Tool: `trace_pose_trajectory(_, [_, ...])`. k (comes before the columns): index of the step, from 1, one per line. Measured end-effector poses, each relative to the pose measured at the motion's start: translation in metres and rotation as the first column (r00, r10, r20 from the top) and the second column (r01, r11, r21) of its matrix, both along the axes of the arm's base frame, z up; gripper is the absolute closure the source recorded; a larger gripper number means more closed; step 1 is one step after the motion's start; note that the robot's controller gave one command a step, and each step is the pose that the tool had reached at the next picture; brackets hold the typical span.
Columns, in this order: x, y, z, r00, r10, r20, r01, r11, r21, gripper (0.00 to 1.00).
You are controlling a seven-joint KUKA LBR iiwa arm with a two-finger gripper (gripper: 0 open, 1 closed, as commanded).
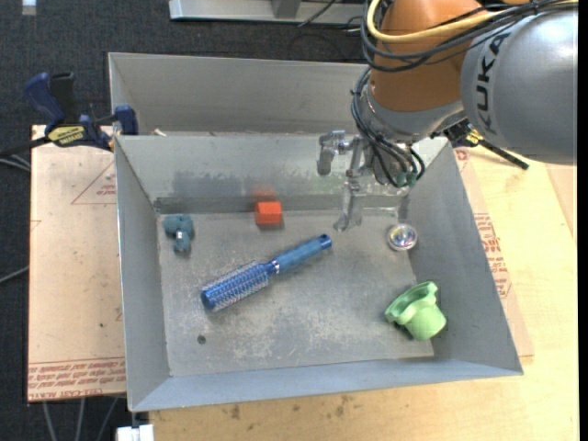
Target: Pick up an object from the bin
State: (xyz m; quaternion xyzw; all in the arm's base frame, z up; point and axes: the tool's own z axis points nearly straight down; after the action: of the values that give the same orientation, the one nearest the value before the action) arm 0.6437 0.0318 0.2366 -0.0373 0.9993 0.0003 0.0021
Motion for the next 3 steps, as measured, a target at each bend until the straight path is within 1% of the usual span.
trace_pose_trajectory(1, [-0.013,-0.004,-0.135,0.983,-0.186,-0.011,0.186,0.983,-0.001,0.00])
trace_pose_trajectory(2, [0.006,0.016,-0.164,0.961,-0.277,-0.003,0.277,0.961,0.002,0.00])
trace_pose_trajectory(3, [0.006,0.015,-0.163,0.961,-0.277,-0.002,0.277,0.961,0.001,1.00])
